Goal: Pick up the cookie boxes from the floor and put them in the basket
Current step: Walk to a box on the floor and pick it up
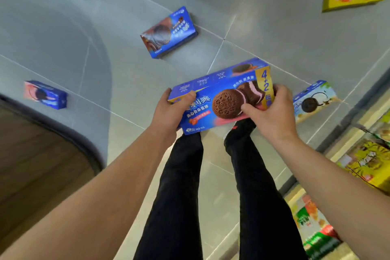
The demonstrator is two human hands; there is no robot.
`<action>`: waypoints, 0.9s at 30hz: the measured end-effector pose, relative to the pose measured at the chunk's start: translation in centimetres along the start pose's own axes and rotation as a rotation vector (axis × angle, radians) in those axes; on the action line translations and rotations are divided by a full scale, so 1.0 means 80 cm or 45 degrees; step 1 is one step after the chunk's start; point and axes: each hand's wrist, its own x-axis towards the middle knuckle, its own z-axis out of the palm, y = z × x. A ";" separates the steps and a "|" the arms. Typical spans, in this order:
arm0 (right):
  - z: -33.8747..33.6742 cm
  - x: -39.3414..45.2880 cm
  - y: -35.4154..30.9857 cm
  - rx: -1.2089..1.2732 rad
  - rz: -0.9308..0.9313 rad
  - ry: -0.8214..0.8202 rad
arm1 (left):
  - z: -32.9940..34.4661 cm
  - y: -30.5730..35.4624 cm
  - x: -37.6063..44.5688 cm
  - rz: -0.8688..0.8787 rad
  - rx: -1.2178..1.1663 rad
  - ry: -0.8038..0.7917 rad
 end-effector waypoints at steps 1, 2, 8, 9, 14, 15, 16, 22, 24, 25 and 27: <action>-0.016 -0.022 -0.012 0.047 0.017 0.015 | -0.005 0.015 -0.027 0.026 0.057 -0.026; -0.032 -0.043 -0.021 0.090 0.036 0.024 | -0.008 0.025 -0.051 0.059 0.107 -0.067; -0.104 -0.144 -0.051 0.267 0.106 0.159 | -0.010 0.074 -0.154 0.362 0.453 -0.241; -0.112 -0.160 -0.056 0.282 0.112 0.200 | -0.010 0.082 -0.167 0.407 0.521 -0.276; -0.134 -0.252 -0.076 0.296 0.162 0.290 | -0.030 0.119 -0.224 0.568 0.831 -0.479; -0.137 -0.268 -0.078 0.281 0.181 0.277 | -0.035 0.126 -0.233 0.599 0.899 -0.504; -0.140 -0.282 -0.079 0.260 0.186 0.249 | -0.041 0.131 -0.243 0.646 0.965 -0.517; -0.153 -0.366 -0.105 0.327 0.189 0.353 | -0.067 0.162 -0.292 0.933 1.413 -0.694; -0.148 -0.401 -0.120 0.339 0.189 0.366 | -0.069 0.164 -0.312 0.986 1.544 -0.796; -0.143 -0.414 -0.124 0.326 0.188 0.342 | -0.068 0.163 -0.319 0.988 1.579 -0.831; -0.132 -0.453 -0.127 0.414 0.245 0.351 | -0.063 0.153 -0.340 0.998 1.663 -0.958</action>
